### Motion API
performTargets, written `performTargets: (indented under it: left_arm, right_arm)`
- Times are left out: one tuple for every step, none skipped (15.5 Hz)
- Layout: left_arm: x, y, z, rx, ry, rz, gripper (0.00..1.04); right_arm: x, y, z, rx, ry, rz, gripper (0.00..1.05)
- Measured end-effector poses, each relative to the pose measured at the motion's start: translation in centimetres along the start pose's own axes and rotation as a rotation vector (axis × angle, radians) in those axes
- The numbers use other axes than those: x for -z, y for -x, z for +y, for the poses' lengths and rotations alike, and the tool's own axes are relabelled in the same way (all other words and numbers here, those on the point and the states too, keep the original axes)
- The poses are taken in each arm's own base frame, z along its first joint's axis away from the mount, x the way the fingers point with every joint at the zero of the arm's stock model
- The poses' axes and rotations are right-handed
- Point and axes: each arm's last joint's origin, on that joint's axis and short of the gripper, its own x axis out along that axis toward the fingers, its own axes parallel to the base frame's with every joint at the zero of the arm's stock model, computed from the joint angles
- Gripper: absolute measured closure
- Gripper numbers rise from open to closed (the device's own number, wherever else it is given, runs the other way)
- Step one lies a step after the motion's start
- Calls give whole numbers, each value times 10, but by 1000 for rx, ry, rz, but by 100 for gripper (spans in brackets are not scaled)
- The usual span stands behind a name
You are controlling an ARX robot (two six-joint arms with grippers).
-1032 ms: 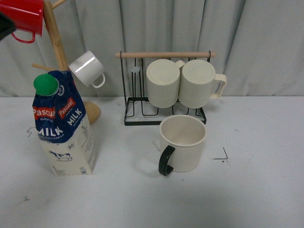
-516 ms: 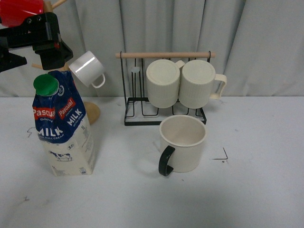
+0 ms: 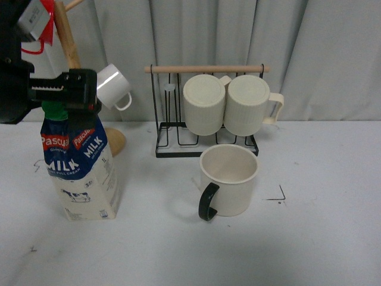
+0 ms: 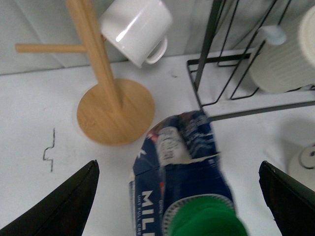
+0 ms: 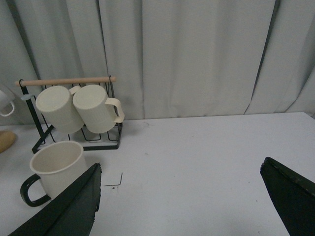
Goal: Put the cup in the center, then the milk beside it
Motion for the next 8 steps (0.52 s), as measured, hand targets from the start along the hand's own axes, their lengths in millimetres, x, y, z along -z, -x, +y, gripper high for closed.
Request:
performTargets:
  left_arm:
    - [6, -4, 0, -14, -5, 22, 7]
    - [13, -7, 1, -28, -14, 40, 7]
    - [18, -9, 1, -33, -15, 49, 7]
    - [28, -11, 4, -55, 0, 48, 7]
    - [31, -11, 6, -61, 13, 53, 10]
    - [33, -10, 7, -69, 21, 54, 20]
    - [33, -10, 7, -71, 25, 52, 31]
    - [33, -10, 7, -72, 36, 47, 44]
  right_arm:
    - [0, 0, 0, 0, 0, 0, 6]
    - [0, 0, 0, 0, 0, 0, 6]
    - [0, 0, 0, 0, 0, 0, 6]
    - [0, 0, 0, 0, 0, 0, 6]
    - [0, 0, 0, 0, 0, 0, 6]
    - [0, 0, 0, 0, 0, 0, 6]
    - [0, 0, 0, 0, 0, 0, 6]
    - [0, 0, 0, 0, 0, 0, 6]
